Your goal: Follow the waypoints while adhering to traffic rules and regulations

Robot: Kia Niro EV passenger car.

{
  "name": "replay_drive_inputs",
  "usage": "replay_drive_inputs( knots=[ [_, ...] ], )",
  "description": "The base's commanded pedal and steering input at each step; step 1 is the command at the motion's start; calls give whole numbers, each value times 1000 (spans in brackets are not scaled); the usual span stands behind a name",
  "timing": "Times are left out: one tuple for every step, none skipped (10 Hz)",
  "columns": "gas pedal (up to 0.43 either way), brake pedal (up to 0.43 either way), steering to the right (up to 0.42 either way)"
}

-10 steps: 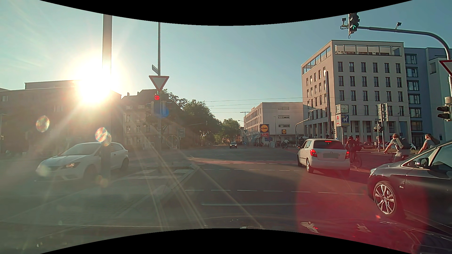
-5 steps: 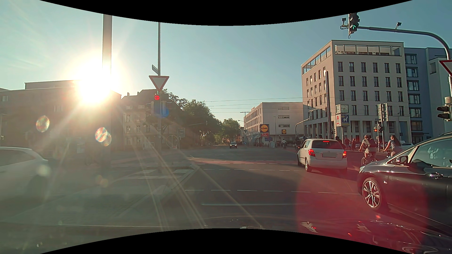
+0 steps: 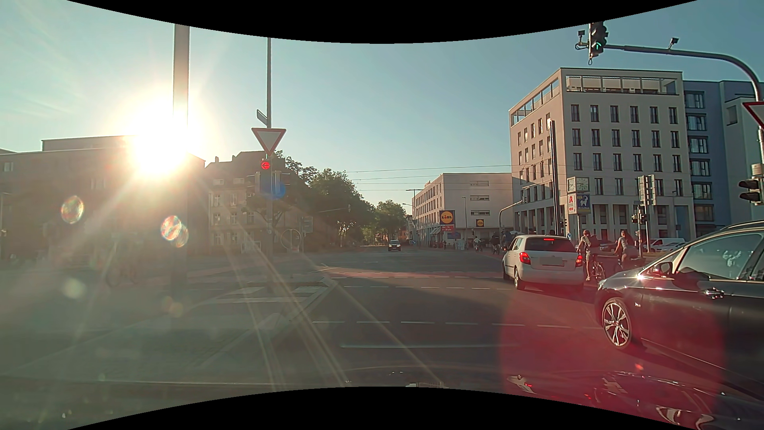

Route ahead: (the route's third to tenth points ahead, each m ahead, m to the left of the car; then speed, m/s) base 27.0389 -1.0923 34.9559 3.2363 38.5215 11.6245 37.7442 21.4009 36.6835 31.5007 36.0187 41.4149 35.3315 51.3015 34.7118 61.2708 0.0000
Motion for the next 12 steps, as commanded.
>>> replay_drive_inputs(
  knots=[
    [0,226,-2],
    [0,226,-2],
    [0,226,-2],
    [0,226,-2],
    [0,226,-2],
    [0,226,-2],
    [0,226,-2],
    [0,226,-2],
    [0,226,-2],
    [0,226,-2],
    [0,226,-2],
    [0,226,-2]
  ],
)
